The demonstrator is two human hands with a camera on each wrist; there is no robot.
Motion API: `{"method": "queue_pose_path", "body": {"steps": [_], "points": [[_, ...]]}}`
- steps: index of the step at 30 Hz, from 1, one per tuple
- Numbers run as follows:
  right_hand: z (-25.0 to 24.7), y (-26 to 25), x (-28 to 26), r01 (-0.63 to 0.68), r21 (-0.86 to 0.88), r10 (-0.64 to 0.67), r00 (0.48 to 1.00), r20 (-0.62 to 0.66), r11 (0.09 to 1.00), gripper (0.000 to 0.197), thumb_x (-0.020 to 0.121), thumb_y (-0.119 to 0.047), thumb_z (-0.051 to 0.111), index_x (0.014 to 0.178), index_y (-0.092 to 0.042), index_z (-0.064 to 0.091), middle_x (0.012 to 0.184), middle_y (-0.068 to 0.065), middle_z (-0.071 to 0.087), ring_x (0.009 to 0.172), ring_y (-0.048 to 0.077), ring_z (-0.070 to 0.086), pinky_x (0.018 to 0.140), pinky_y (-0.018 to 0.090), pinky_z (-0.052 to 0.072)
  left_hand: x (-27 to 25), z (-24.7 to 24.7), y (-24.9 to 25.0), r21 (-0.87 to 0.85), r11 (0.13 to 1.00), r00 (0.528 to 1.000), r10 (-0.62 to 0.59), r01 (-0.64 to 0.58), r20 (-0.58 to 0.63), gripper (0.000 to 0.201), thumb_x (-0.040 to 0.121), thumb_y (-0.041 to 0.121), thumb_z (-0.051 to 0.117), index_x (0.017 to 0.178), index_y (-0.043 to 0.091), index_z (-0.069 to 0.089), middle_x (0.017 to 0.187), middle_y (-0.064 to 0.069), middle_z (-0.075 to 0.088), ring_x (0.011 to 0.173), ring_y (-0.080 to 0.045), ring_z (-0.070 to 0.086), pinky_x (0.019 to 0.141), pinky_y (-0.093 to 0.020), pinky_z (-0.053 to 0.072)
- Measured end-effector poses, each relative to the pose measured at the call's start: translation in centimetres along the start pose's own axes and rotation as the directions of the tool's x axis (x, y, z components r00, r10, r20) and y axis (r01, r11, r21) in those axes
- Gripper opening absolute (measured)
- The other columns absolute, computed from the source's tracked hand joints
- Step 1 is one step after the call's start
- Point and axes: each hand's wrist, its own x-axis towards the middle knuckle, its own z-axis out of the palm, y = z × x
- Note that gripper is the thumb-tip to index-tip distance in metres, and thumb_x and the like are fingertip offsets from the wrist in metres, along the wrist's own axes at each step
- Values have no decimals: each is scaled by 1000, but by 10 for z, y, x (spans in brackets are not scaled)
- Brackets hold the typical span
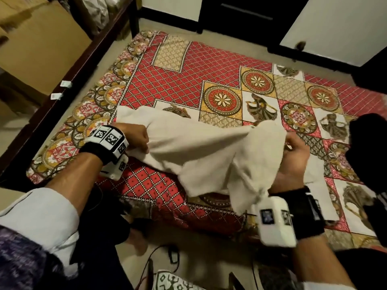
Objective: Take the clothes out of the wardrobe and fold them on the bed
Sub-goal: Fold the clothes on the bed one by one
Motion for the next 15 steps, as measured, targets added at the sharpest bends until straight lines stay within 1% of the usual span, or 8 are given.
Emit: {"method": "queue_pose_path", "body": {"steps": [2, 3, 6, 8, 10, 12, 13, 15], "points": [[-29, -15, 11, -97, -48, 93, 992, -80, 994, 16, 85, -26, 67, 96, -15, 68, 100, 2, 65, 93, 23, 66, 94, 32, 49, 2, -2, 4, 21, 999, 1000, 24, -24, -2, 37, 87, 22, 74, 58, 13, 55, 57, -2, 49, 59, -21, 43, 61, -30, 34], [-41, -18, 15, -137, -96, 126, 985, -119, 986, 31, 94, -34, 58, 112, -12, 72, 115, 6, 69, 106, 27, 69, 102, 37, 48, 3, -2, 4, 30, 999, 999, 33, -33, -2, 36, 87, 19, 73, 58, 12, 55, 56, -2, 49, 59, -21, 42, 62, -31, 34], [-62, -24, 21, -256, -121, 251, 966, -58, 959, 62, 103, -52, 46, 142, -5, 60, 139, 16, 64, 131, 35, 60, 110, 51, 45, 5, -3, 5, 74, 997, 999, 37, -34, -34, 27, 85, 20, 72, 63, 10, 61, 63, -5, 58, 65, -24, 52, 64, -34, 42], [-72, -22, 32, -289, -87, 284, 957, -57, 953, 71, 99, -57, 54, 149, -6, 52, 144, 21, 59, 137, 36, 54, 119, 50, 37, 3, -2, 9, 96, 995, 995, 47, -38, -88, 18, 87, 20, 70, 71, 13, 66, 73, -7, 65, 72, -24, 58, 67, -34, 45], [-80, -21, 46, -255, -100, 236, 956, -174, 962, 70, 93, -47, 66, 147, -5, 49, 136, 25, 62, 131, 34, 61, 118, 43, 40, 1, 1, 15, 125, 992, 989, 48, -30, -141, 9, 89, 19, 67, 86, 12, 71, 86, -8, 67, 80, -25, 60, 69, -31, 45], [-80, -19, 53, -204, -272, 129, 954, -271, 940, 64, 87, -39, 72, 139, -6, 55, 132, 25, 64, 117, 29, 70, 104, 34, 51, 4, 6, 19, 170, 985, 986, 20, 9, -167, 18, 91, 21, 65, 103, 11, 73, 100, -11, 70, 90, -28, 63, 76, -32, 49], [-83, -17, 54, -191, -411, 67, 953, -297, 891, 60, 82, -39, 74, 132, -10, 60, 131, 23, 65, 111, 26, 72, 95, 32, 54, 4, 9, 21, 197, 980, 985, 6, 28, -173, 23, 91, 23, 64, 109, 12, 72, 107, -13, 70, 95, -29, 64, 79, -33, 52], [-94, -8, 49, -169, -709, -88, 947, -310, 684, 59, 72, -44, 79, 123, -18, 65, 129, 15, 66, 106, 23, 70, 86, 34, 57, 4, 14, 27, 257, 965, 978, 4, 51, -208, 29, 94, 28, 60, 116, 10, 65, 114, -16, 68, 101, -32, 64, 80, -36, 51]]}}
